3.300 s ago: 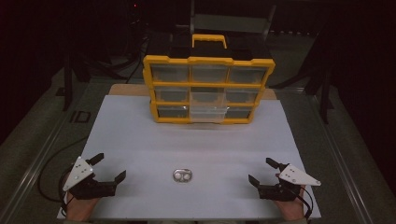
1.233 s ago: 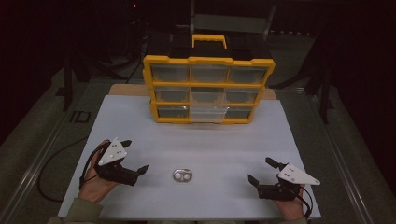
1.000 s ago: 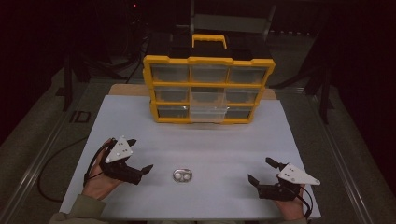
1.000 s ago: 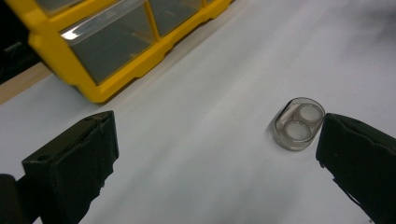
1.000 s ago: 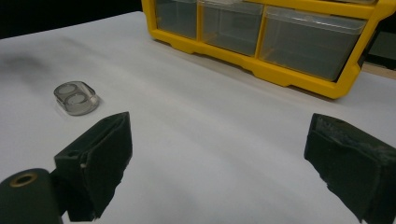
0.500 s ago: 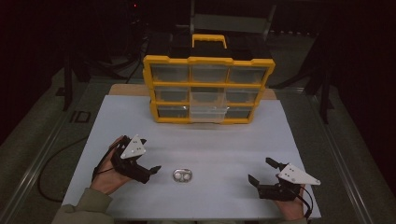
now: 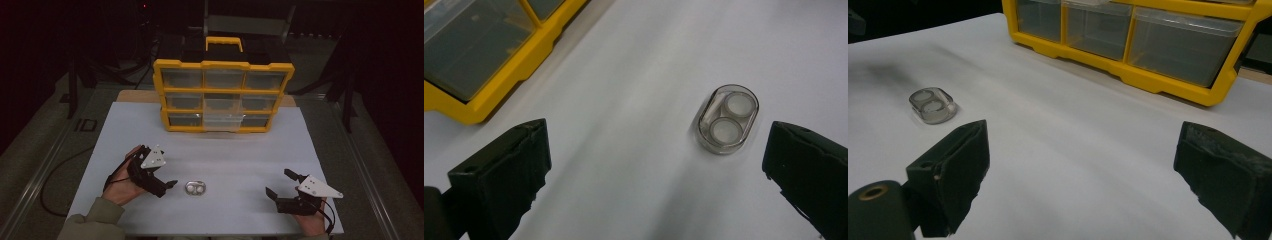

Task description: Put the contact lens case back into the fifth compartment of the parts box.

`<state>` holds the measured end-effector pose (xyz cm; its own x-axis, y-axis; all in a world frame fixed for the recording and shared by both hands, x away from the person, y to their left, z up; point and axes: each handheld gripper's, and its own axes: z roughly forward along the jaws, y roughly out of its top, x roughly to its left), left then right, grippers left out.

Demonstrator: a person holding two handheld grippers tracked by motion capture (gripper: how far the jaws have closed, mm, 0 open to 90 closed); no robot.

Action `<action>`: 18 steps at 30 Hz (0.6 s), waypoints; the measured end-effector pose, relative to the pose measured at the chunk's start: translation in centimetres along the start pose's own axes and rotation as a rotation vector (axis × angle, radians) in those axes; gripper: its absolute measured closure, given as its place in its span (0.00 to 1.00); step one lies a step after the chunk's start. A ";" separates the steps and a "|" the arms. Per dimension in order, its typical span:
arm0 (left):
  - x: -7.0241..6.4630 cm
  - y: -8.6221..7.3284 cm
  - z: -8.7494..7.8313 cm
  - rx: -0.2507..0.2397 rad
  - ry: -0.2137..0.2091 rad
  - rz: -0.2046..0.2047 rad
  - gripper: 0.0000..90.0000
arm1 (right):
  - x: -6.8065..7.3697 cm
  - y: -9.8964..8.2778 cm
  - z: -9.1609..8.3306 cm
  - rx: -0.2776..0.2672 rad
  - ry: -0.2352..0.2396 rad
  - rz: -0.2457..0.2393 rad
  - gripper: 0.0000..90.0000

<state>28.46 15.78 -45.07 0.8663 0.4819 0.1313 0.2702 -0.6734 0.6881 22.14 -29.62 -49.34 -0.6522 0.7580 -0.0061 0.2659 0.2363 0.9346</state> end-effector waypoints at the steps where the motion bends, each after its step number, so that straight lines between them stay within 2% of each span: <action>1: 0.0 0.1 0.1 0.006 -0.005 0.005 0.00 | 0.0 0.0 0.0 0.000 0.000 0.000 0.09; 10: 0.0 0.7 0.7 0.059 -0.025 0.038 0.00 | 0.0 0.0 0.0 0.002 0.003 0.001 0.09; 18: -0.1 1.2 1.3 0.101 -0.062 0.072 0.00 | 0.1 0.0 0.1 0.005 0.006 0.004 0.09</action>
<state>29.25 14.14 -45.18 0.9083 0.3970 0.1317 0.2444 -0.7593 0.6031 22.14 -29.53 -49.38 -0.6554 0.7553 -0.0001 0.2718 0.2360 0.9330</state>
